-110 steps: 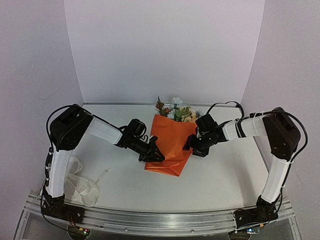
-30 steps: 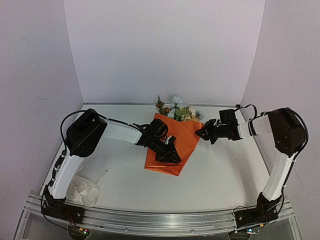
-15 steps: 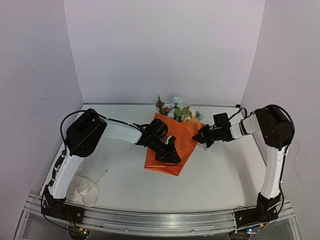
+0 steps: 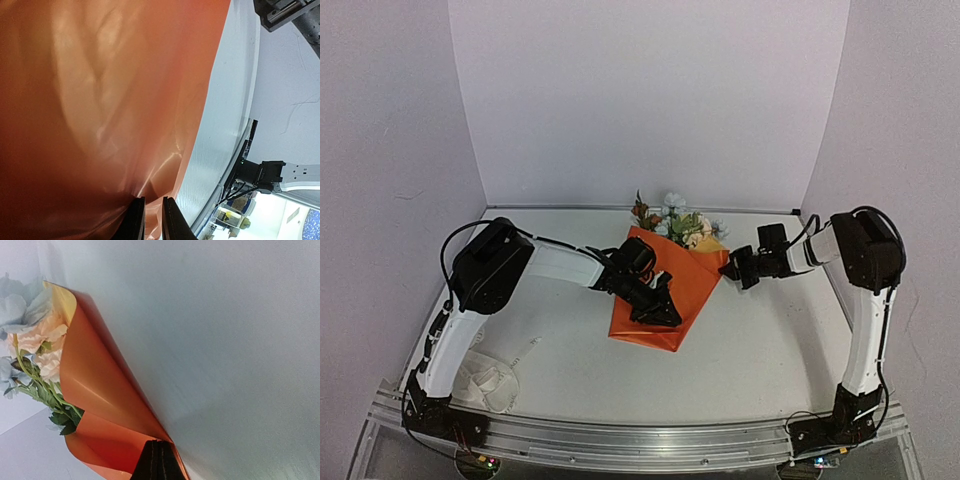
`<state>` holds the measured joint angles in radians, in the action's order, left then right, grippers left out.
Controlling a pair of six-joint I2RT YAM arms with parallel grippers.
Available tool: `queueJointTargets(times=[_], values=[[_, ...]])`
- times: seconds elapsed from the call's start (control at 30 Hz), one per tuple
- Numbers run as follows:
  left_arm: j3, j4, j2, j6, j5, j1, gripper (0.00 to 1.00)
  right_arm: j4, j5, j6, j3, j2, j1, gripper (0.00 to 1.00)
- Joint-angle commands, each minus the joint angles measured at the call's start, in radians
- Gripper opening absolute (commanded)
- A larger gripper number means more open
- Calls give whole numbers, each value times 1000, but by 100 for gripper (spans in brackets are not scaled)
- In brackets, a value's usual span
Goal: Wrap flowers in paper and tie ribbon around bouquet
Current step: Adjust the folded bouquet at the center of the board.
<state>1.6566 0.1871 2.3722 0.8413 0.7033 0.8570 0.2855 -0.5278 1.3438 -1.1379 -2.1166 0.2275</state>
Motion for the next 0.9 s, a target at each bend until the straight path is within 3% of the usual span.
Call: queueJointTargets(times=[0.0,0.33,0.53,0.7,0.87], values=[[-20,149,33,-12,-101,-9,15,-26,28,11,-65,-41,-23,1],[-18,148,36,-13,-100,-9,15,-90,49,11,-150,-88,-84,0],[-13,141,26,-18,-97,-9,17,-220,28,-101,-269,-74,-109,1],[18,128,4,-29,-89,-9,20,-360,25,-241,-315,67,-100,8],[50,102,-42,-34,-73,-9,24,-452,44,-350,-218,262,-9,22]])
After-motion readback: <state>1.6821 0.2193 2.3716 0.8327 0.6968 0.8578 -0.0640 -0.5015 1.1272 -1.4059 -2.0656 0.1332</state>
